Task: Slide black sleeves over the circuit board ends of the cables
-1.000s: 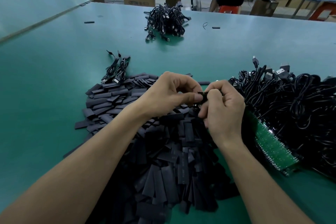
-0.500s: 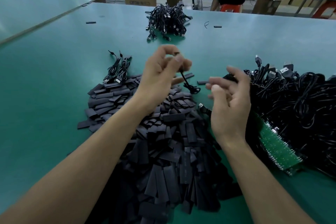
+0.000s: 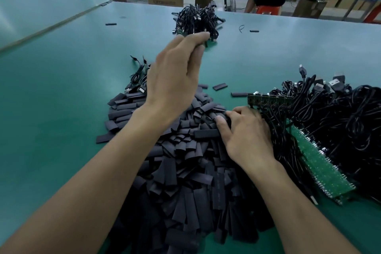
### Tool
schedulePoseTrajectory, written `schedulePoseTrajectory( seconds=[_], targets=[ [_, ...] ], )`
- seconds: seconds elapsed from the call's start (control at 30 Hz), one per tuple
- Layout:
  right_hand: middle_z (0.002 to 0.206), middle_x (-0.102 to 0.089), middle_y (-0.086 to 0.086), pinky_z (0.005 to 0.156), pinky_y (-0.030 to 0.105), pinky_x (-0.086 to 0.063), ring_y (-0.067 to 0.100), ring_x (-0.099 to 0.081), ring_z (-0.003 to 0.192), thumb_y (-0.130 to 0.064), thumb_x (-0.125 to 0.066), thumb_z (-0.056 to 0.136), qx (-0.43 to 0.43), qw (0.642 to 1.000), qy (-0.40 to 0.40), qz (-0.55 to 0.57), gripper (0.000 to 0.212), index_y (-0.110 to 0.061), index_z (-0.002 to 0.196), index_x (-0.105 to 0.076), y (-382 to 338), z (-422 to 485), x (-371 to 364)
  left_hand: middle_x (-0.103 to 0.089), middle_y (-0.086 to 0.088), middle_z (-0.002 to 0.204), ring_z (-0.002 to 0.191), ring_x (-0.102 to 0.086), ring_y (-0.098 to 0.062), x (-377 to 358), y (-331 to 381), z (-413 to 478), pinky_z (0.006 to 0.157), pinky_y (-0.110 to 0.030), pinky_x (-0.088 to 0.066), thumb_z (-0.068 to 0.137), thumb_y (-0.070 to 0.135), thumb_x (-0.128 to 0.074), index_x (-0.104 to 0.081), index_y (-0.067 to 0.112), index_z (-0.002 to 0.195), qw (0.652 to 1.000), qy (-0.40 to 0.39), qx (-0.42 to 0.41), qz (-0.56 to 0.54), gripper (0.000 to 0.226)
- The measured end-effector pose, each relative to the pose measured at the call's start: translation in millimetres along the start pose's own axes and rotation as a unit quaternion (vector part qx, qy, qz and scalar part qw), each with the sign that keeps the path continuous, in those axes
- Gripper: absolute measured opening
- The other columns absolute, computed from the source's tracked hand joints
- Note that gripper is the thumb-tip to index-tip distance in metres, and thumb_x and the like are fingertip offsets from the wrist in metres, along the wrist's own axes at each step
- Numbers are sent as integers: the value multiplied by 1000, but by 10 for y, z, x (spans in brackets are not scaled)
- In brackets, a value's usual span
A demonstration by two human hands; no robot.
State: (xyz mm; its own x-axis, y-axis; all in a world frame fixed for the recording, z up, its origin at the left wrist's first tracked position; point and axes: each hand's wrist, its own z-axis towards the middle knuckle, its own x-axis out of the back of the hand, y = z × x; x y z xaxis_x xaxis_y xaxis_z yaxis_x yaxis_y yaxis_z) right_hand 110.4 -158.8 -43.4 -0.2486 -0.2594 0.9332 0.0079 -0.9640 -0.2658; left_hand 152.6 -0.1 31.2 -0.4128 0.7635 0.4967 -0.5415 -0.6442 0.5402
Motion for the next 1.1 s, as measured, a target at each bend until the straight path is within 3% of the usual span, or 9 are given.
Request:
schedulePoseTrajectory(
  seconds=[0.1,0.2,0.27,0.33,0.43,0.53,0.77,0.93,1.1],
  targets=[
    [117,-63,6,91,35,-45,27,-56,110,-40,-49,101,-5,999,24,44,36,-16,115,-73,7,6,-5,-51,7,92,77,-49,-14,30,55,37,70,-34,-44,107,16,-37,-42,21,151,996,-81,-5,32,45],
    [112,-65,4,82,28,-44,23,-59,100,-29,-60,97,-1,990,58,127,22,-18,113,-72,30,-18,-1,-59,9,94,64,-50,-1,23,41,47,65,-28,-44,106,13,-39,-36,24,154,984,-176,-11,38,49],
    [108,-65,2,78,25,-39,21,-58,98,-21,-64,95,4,987,68,147,14,-18,106,-72,35,-28,-12,-64,14,92,67,-56,0,12,17,17,70,-35,-54,105,14,-45,-40,24,149,971,-236,13,32,45],
    [102,-65,-1,75,23,-38,17,-58,95,-18,-65,94,2,982,74,176,7,-20,100,-68,41,-16,-23,-69,12,91,70,-65,-6,-3,-19,-9,77,-41,-58,103,15,-51,-52,21,128,961,-273,44,8,26],
    [87,-60,-14,64,8,-38,-2,-56,80,-19,-64,95,-17,956,100,274,12,-26,92,-55,32,-22,2,-71,6,81,62,-68,-2,-13,-86,-13,67,-24,-57,99,14,-61,-64,16,106,959,-274,66,-15,8],
    [80,-60,-17,62,4,-38,-10,-57,79,-15,-66,94,-12,928,153,339,18,-27,89,-53,32,-44,17,-72,4,75,61,-67,-3,-13,-148,-20,63,-21,-57,96,18,-67,-73,20,101,959,-266,95,-30,9],
    [84,-70,-13,67,17,-52,6,-67,72,-13,-60,96,-14,882,174,438,33,-44,106,-63,42,-28,37,-71,9,69,59,-66,2,-46,-228,-50,58,-8,-48,91,23,-74,-74,14,107,946,-297,124,-35,18],
    [88,-70,-17,66,17,-52,2,-64,70,-16,-65,93,-32,879,168,445,21,-32,106,-71,76,15,20,-75,4,71,63,-71,-4,-39,-216,-49,66,-14,-56,89,19,-75,-76,12,96,940,-309,133,-55,9],
    [95,-71,-18,86,26,-56,-3,-67,91,-22,-76,88,-22,883,140,447,23,-33,107,-70,99,36,2,-76,1,74,67,-73,-10,-22,-201,-46,75,-26,-61,90,17,-74,-76,12,94,939,-308,139,-71,7]
  ],
)
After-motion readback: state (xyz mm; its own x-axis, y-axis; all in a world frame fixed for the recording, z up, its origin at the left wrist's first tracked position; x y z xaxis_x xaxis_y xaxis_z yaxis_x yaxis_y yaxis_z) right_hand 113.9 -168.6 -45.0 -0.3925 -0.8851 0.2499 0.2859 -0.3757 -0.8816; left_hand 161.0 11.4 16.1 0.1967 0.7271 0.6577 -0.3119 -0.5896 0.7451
